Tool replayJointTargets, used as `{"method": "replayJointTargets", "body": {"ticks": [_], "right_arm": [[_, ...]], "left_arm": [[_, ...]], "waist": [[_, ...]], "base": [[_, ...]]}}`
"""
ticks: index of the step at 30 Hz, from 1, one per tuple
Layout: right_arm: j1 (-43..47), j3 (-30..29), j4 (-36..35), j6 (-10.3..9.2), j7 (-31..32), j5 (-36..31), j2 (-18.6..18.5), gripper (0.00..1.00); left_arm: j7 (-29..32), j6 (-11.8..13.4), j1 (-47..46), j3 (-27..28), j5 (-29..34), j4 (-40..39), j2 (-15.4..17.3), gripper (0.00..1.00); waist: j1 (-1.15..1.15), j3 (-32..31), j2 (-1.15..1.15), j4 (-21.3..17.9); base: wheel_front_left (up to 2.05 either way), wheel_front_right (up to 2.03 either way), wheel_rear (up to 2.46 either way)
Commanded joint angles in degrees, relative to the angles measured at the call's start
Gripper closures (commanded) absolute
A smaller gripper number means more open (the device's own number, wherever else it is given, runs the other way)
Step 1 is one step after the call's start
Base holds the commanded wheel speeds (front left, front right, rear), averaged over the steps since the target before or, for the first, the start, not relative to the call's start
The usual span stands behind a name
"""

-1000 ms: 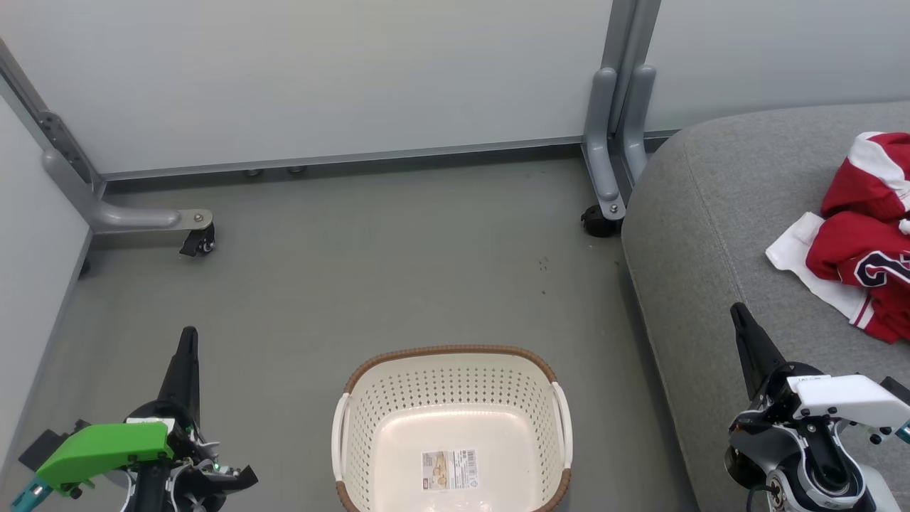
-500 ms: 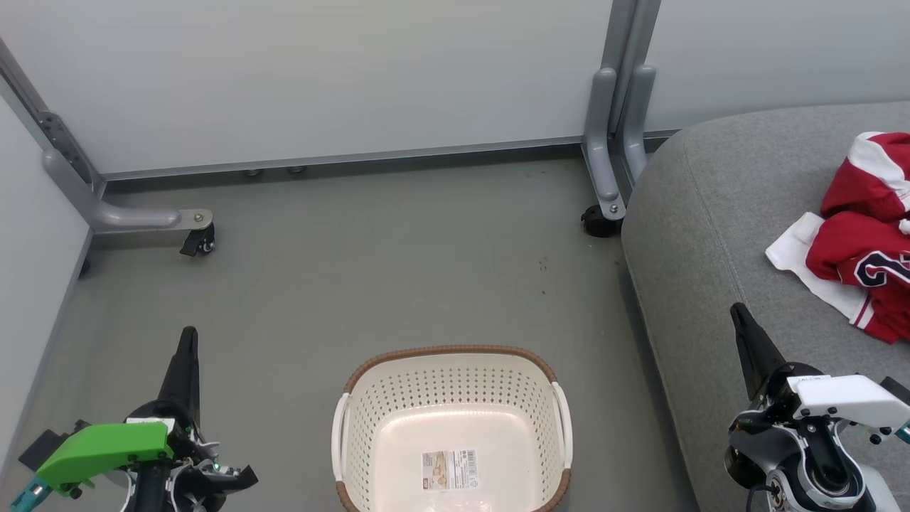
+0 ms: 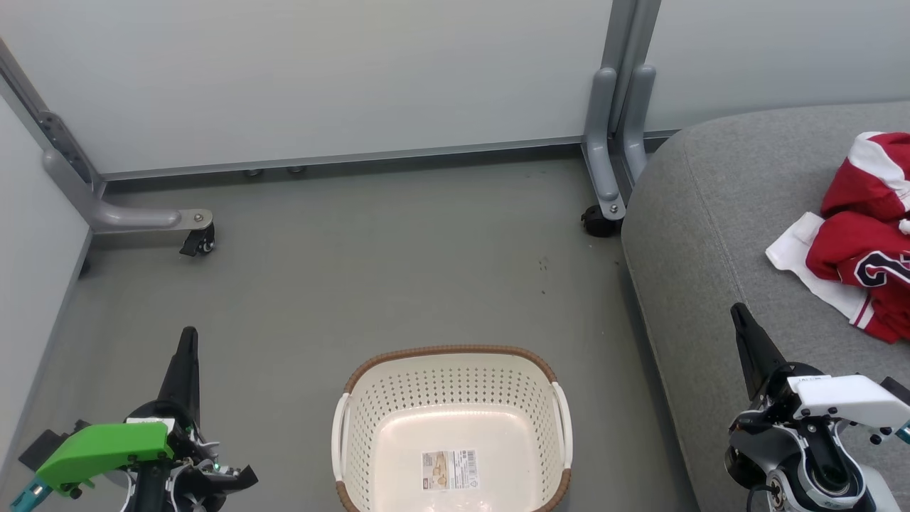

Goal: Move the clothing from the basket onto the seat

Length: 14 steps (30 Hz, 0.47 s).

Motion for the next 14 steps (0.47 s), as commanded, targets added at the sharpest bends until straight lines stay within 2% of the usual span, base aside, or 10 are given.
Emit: {"method": "replayJointTargets", "body": {"ticks": [1, 14], "right_arm": [[-0.46, -0.1, 0.12, 0.02, 0.21, -0.39, -0.01, 1.0], [-0.47, -0.19, 0.12, 0.02, 0.32, -0.44, 0.0, 1.0]], "left_arm": [[0.19, -0.28, -0.68, 0.12, -0.18, -0.13, 0.06, 1.0], [0.19, -0.27, -0.68, 0.12, -0.18, -0.13, 0.06, 1.0]], "waist": [[0.0, 0.0, 0.0, 0.0], [0.0, 0.0, 0.0, 0.0]], "base": [[0.0, 0.0, 0.0], [0.0, 0.0, 0.0]]}}
